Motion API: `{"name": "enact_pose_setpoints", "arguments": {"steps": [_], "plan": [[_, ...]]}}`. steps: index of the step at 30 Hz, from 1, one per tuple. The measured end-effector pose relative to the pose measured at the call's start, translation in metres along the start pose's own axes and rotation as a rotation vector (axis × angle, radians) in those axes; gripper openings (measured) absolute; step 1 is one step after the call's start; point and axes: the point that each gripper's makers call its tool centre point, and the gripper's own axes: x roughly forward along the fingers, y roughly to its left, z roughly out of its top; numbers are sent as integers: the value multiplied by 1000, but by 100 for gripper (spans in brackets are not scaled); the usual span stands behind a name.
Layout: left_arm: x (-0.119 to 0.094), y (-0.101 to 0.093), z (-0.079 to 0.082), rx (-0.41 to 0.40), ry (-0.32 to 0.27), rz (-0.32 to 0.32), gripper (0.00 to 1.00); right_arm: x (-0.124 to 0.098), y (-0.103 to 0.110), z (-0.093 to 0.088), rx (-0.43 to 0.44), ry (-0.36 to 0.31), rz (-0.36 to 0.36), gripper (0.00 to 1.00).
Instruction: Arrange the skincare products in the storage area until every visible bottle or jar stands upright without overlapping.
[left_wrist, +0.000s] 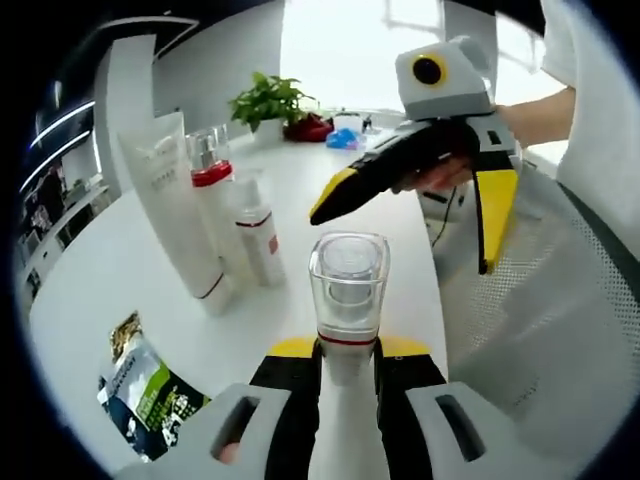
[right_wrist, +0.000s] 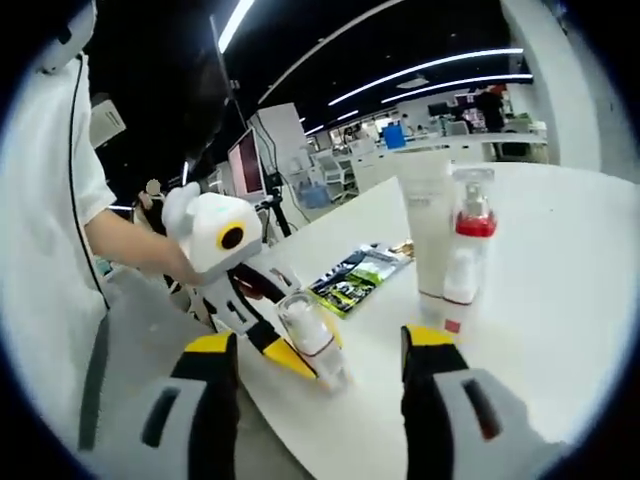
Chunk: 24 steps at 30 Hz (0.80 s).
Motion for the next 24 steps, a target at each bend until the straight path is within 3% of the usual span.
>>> {"name": "enact_pose_setpoints", "arguments": {"steps": [10,24], "plan": [[7,10,6,20,-14,-1,17,-12,-16,-7,23,8,-63,68],[23,39,21,23,-27,-6,17,-36,-45,-13,44,21,-157,69]]}}
